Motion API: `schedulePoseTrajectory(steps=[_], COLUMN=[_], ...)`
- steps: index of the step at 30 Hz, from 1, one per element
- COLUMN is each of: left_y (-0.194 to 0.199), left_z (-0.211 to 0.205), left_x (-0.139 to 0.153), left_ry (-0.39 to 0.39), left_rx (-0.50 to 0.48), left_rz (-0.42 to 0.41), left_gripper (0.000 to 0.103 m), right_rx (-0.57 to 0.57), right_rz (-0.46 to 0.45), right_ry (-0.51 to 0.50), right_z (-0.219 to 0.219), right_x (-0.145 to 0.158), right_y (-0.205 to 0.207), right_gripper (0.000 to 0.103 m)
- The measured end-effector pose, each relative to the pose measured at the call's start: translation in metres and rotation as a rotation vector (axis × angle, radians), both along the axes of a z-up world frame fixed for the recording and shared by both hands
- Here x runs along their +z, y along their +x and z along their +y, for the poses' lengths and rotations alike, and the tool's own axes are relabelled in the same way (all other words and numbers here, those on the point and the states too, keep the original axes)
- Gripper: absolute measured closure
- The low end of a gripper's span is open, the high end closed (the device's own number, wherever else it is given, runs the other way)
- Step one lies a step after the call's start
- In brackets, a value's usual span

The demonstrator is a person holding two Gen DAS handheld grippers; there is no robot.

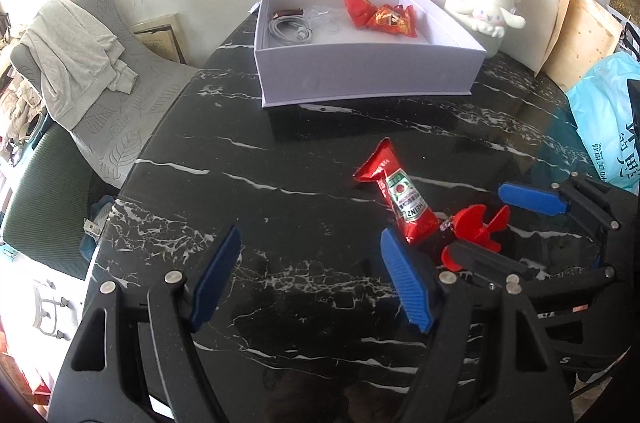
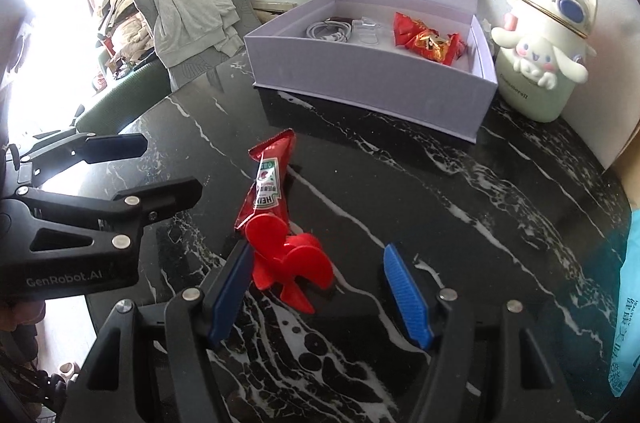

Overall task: Organize objects
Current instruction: 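Close the left tool on the red Heinz ketchup sachet while the right tool grips the red fan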

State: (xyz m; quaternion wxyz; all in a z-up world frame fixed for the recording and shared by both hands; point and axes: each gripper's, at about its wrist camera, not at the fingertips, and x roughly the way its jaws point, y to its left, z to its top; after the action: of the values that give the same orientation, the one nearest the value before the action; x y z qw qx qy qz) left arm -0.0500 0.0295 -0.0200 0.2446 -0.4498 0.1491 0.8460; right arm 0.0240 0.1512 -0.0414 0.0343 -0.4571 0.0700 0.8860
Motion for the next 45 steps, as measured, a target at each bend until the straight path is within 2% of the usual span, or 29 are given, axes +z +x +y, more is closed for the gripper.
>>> schedulePoseTrajectory(steps=[4, 5, 18, 21, 31, 34, 37, 40, 42, 45], left_y=[-0.003, -0.003, -0.005, -0.006, -0.01, -0.014, -0.013, -0.012, -0.01, -0.005], left_z=[0.005, 0.007, 0.038, 0.047, 0.06, 0.058, 0.06, 0.062, 0.063, 0.066], left_x=[-0.002, -0.002, -0.009, -0.012, -0.023, -0.025, -0.026, -0.026, -0.026, -0.025], left_ry=[0.019, 0.023, 0.074, 0.066, 0.025, 0.051, 0.044, 0.031, 0.033, 0.028], left_rx=[-0.011, -0.013, -0.065, -0.068, -0.07, -0.055, -0.053, -0.048, -0.064, -0.091], left_rz=[-0.013, -0.015, -0.06, -0.052, -0.032, -0.061, -0.044, -0.027, -0.018, -0.006], left_gripper=[0.031, 0.031, 0.031, 0.031, 0.032, 0.039, 0.045, 0.058, 0.073, 0.082], right_rx=[-0.002, -0.005, -0.079, -0.096, -0.116, -0.118, -0.117, -0.131, -0.154, -0.165], right_rz=[0.0, 0.001, -0.009, -0.002, 0.023, 0.024, 0.028, 0.029, 0.034, 0.04], right_ry=[0.002, 0.002, 0.017, -0.016, 0.002, 0.01, 0.011, 0.013, 0.02, 0.051], right_z=[0.005, 0.007, 0.037, 0.043, 0.051, 0.049, 0.049, 0.05, 0.052, 0.051], right_x=[-0.002, -0.002, -0.005, -0.004, -0.006, -0.006, -0.006, -0.006, -0.006, -0.008], right_y=[0.001, 0.002, 0.014, 0.019, 0.022, 0.019, 0.016, 0.012, 0.01, 0.008], right_gripper=[0.058, 0.059, 0.06, 0.06, 0.06, 0.059, 0.059, 0.058, 0.058, 0.058])
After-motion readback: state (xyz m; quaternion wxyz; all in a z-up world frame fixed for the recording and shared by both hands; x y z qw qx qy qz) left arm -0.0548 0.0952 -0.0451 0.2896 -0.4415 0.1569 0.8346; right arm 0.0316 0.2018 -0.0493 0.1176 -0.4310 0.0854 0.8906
